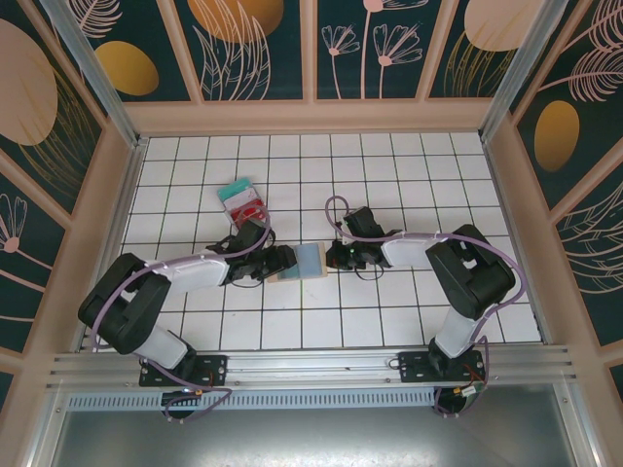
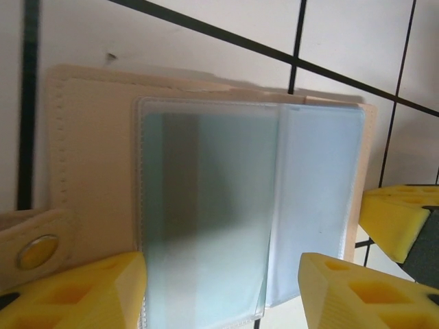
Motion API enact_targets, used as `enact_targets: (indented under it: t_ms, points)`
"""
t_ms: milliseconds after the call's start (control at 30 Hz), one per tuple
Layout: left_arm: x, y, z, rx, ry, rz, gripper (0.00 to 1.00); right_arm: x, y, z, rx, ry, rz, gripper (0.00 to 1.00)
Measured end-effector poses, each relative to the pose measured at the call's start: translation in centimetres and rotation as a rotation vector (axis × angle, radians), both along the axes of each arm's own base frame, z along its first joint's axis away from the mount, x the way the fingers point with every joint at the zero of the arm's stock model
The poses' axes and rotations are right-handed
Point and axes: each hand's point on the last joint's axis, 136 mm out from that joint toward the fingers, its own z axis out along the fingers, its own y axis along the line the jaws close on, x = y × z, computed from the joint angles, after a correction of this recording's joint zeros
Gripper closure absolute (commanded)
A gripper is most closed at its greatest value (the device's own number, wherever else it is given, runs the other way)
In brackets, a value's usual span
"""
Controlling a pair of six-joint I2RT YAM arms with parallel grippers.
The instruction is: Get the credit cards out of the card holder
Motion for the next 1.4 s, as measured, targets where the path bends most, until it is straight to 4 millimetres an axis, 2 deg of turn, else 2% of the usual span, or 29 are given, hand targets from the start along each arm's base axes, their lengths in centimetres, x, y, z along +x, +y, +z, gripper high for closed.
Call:
enact_targets:
  t_ms: [167, 500, 800, 933, 1067, 1267, 1400]
  points:
    - [0.1, -1.6, 0.4, -0.027, -0.003, -0.040, 0.39, 0.0, 0.0, 0.0, 0.000, 0.000, 0.000, 1.00]
    - [0.3, -3.2, 1.2, -0.068, -0.016, -0.086, 0.39, 0.0, 0.1, 0.0, 0.003, 0.000, 0.001, 1.00]
    - [0.5, -6.7, 1.8, -0.134, -0.037, -0.159, 0.42, 0.1, 0.1, 0.1, 0.009, 0.006, -0.009, 1.00]
    - [0.8, -8.3, 3.2, -0.175, -0.063, -0.187, 0.42, 0.1, 0.1, 0.1, 0.016, 0.016, -0.018, 1.00]
    - [1.4, -8.9, 5.0, -0.195, -0.095, -0.187, 0.41, 0.1, 0.1, 0.1, 0.019, 0.017, -0.018, 1.00]
    - [2.4, -8.7, 8.7, -0.195, -0.178, -0.174, 0.40, 0.1, 0.2, 0.1, 0.023, 0.017, -0.021, 1.00]
    - [2.7, -7.8, 10.3, -0.166, -0.225, -0.153, 0.39, 0.1, 0.2, 0.1, 0.024, 0.017, -0.022, 1.00]
